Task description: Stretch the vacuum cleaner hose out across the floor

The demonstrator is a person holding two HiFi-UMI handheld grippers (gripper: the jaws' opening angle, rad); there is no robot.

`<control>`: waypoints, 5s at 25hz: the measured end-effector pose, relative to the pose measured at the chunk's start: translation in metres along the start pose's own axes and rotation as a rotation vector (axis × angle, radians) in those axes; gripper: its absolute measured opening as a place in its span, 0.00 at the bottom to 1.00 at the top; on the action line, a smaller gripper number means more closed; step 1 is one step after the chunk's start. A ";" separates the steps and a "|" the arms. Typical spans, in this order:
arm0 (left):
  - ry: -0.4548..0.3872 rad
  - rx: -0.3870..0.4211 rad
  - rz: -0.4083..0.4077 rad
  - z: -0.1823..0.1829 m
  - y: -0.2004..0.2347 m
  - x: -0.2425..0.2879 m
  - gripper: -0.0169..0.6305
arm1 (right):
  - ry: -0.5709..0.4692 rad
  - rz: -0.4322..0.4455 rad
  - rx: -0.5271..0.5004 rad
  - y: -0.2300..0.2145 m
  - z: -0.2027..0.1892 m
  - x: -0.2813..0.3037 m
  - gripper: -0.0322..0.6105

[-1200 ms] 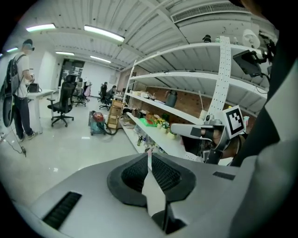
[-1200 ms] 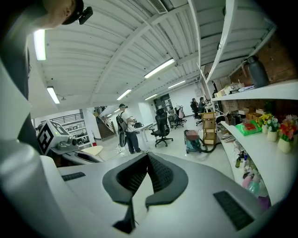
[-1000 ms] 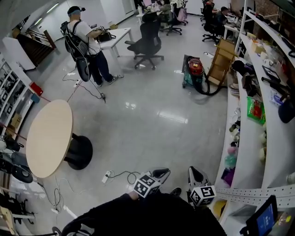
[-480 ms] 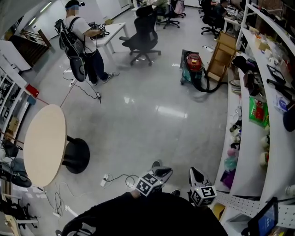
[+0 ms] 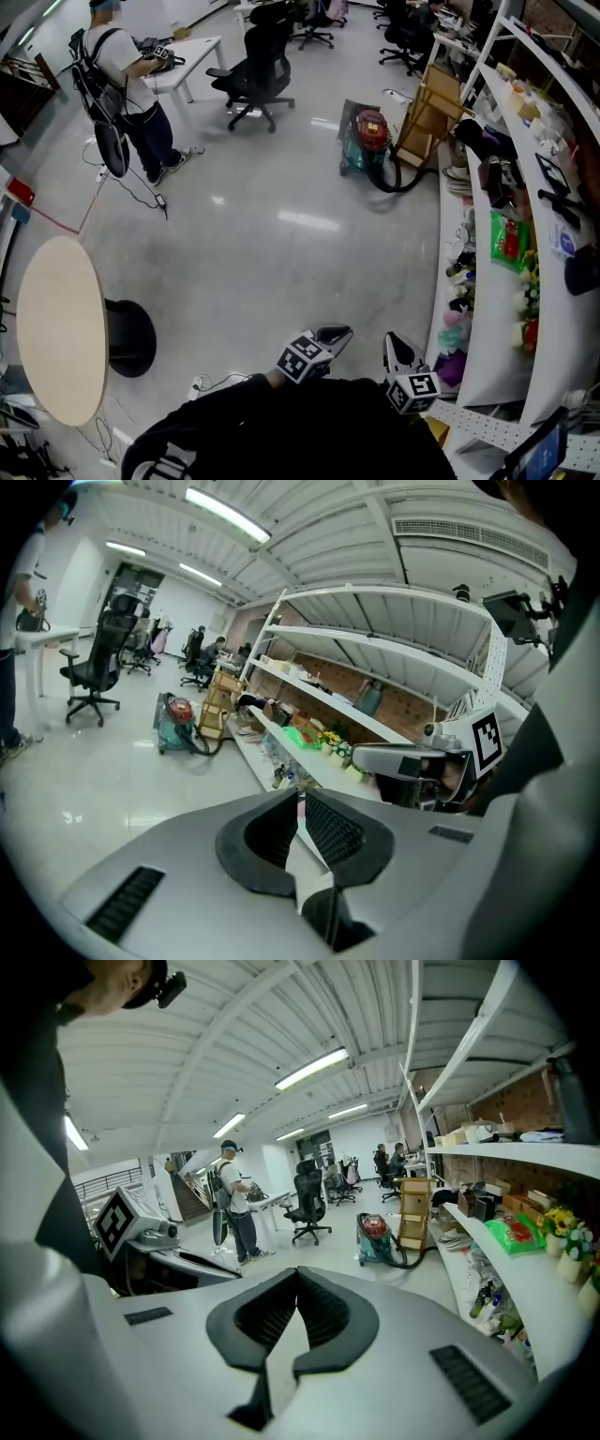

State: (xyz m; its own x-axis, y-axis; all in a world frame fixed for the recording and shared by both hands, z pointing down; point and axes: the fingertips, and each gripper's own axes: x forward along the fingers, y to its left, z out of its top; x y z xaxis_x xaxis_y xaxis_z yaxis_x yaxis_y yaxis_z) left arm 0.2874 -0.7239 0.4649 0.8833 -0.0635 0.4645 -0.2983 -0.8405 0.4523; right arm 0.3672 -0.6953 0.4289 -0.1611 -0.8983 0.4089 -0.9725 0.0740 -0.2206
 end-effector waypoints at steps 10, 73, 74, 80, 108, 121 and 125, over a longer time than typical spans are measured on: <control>-0.021 -0.142 0.063 0.027 0.097 0.016 0.09 | 0.106 0.080 -0.054 -0.003 0.034 0.106 0.07; 0.023 -0.115 0.164 0.480 0.575 0.328 0.09 | 0.075 0.114 0.075 -0.386 0.336 0.665 0.07; 0.015 -0.115 0.184 0.493 0.578 0.335 0.09 | 0.068 0.134 0.068 -0.395 0.347 0.672 0.07; 0.016 -0.081 0.243 0.549 0.584 0.394 0.09 | 0.070 0.218 0.081 -0.456 0.380 0.708 0.07; 0.348 0.036 0.138 0.639 0.891 0.661 0.09 | 0.189 -0.211 0.337 -0.675 0.431 0.877 0.07; 0.543 -0.321 0.269 0.528 1.108 0.748 0.49 | 0.268 -0.350 0.620 -0.703 0.393 0.917 0.07; 0.585 -0.396 0.321 0.499 1.150 0.774 0.50 | 0.317 -0.385 0.665 -0.707 0.372 0.912 0.07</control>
State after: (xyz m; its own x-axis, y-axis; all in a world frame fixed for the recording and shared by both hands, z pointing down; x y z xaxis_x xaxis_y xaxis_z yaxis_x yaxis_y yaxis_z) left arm 0.8086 -2.0081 0.9650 0.4298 0.1153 0.8955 -0.7118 -0.5669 0.4146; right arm 0.9702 -1.7281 0.6281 0.0260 -0.6364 0.7709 -0.6832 -0.5743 -0.4510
